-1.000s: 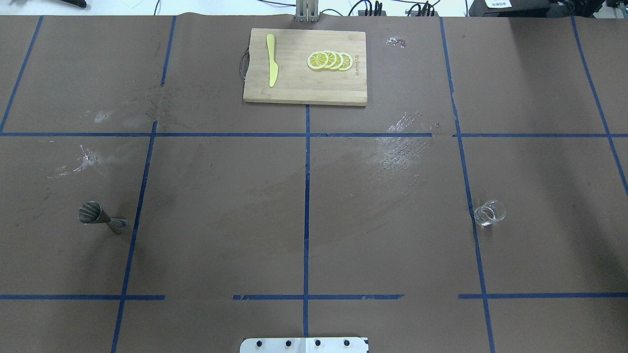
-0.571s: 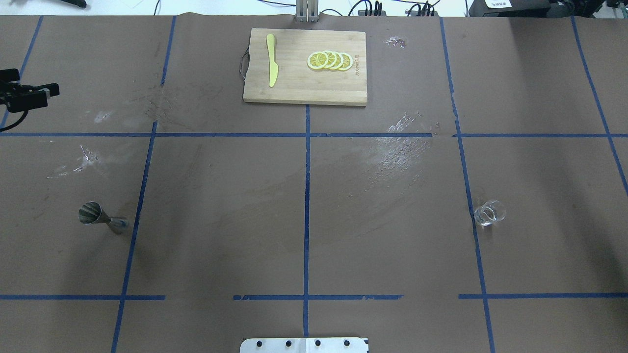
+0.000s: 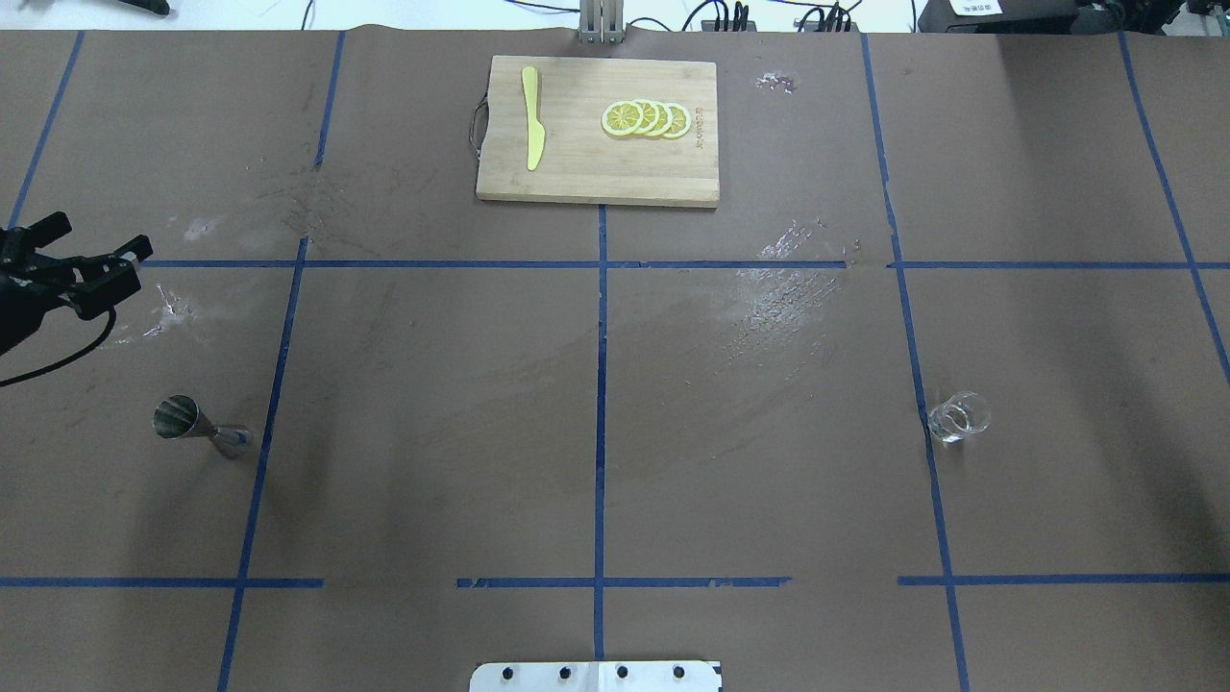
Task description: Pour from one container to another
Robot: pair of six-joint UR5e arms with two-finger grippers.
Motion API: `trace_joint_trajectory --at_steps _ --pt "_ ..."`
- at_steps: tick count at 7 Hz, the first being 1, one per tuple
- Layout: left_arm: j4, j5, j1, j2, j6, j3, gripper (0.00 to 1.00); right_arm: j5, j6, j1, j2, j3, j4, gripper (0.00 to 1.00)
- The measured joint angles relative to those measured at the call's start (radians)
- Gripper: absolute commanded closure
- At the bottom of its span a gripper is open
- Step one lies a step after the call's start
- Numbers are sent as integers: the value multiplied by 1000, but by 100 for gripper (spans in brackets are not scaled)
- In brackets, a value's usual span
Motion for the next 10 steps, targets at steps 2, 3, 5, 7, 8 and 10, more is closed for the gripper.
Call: trace_joint_trajectory --at_steps 2,3,5,7,8,10 --pt "-27 271 221 20 -46 1 0 0 -1 0 -5 1 0 0" --pt "-30 356 305 22 -61 1 0 -1 -1 1 -6 1 0 0" --pt "-32 442 411 23 -106 23 0 -2 -1 1 -8 2 0 0" --pt "-34 483 469 23 -160 59 0 -2 -1 1 -9 2 0 0" --pt "-35 491 484 22 -177 71 0 -2 -1 1 -9 1 0 0" --pt "-36 522 524 20 -211 91 1 -2 -1 1 -9 1 0 0"
